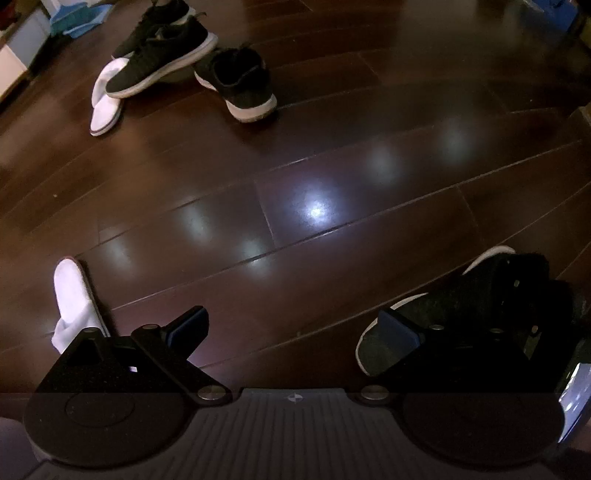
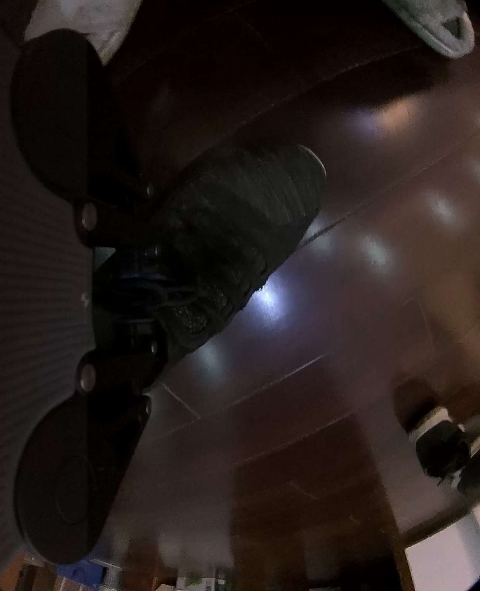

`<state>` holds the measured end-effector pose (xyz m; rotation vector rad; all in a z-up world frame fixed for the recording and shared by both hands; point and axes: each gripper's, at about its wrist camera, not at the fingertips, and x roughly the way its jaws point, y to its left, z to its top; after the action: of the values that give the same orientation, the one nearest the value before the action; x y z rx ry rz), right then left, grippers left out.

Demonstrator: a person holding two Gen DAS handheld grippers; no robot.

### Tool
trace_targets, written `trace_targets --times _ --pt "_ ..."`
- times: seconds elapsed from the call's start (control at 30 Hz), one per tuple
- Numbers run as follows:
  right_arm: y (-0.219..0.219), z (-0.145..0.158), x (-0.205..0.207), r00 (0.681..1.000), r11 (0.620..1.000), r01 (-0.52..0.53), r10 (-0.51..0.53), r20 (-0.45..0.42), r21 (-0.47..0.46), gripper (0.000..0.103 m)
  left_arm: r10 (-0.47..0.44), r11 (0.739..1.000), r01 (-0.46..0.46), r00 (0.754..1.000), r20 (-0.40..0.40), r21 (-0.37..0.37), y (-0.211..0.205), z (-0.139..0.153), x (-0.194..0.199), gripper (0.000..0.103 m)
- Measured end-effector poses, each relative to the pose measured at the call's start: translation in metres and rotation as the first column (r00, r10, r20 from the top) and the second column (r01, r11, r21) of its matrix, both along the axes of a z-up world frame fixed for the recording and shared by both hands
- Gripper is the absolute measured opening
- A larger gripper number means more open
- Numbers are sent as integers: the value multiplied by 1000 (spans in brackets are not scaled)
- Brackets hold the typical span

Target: Organize scattered shoes

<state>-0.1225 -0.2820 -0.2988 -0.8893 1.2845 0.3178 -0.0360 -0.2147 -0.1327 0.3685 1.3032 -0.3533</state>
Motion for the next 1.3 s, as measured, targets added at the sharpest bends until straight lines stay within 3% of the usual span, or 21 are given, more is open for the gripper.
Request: trace_targets --times 0.1,0.2,0.43,0.53,0.63,0.67,0.8,0.87,0.9,1.0,1.03,1.07,1.2,1.3 --pt "-8 0 3 992 992 119 -120 35 36 28 -1 1000 1 1000 -1 6 0 -1 0 100" --pt "-17 1 3 960 963 259 -265 89 77 36 -13 1000 13 1000 11 9 -2 0 -1 100" --pt "-13 6 -1 894 891 417 -438 92 179 68 -25 1000 24 1000 14 12 -3 1 -3 100" --pt "-10 17 7 829 809 520 -555 66 275 74 -20 1000 20 1000 16 6 -3 3 -1 100" --pt "-15 31 14 744 702 610 -667 38 368 88 -17 1000 17 1000 18 2 -2 5 0 100" --pt "-16 35 14 693 638 648 -721 25 416 95 -16 1000 16 1000 18 0 -2 5 0 100" --pt "-26 37 16 526 447 740 -851 -17 503 102 -13 1000 13 1000 15 -1 -1 6 1 100" --pt "-30 31 16 346 259 801 -936 -66 540 103 -10 1000 10 1000 15 -2 -1 6 2 100" --pt "-35 30 16 316 227 807 -946 -74 544 103 -9 1000 9 1000 15 -2 0 7 2 100" --pt "-43 14 6 43 -65 822 -984 -174 566 103 -4 1000 4 1000 13 -6 2 7 3 100" --pt "-50 23 0 -5 -116 817 -981 -194 564 103 -4 1000 5 1000 13 -5 2 7 3 100" --pt "-54 24 -3 -73 -189 807 -972 -223 559 103 -5 1000 5 1000 12 -5 3 7 3 100" --pt "-56 15 -1 -162 -274 780 -957 -241 562 103 -5 1000 5 1000 13 -8 4 8 3 100" --pt "-49 7 9 -190 -302 773 -949 -250 558 103 -5 1000 5 1000 25 -1 4 7 4 100"
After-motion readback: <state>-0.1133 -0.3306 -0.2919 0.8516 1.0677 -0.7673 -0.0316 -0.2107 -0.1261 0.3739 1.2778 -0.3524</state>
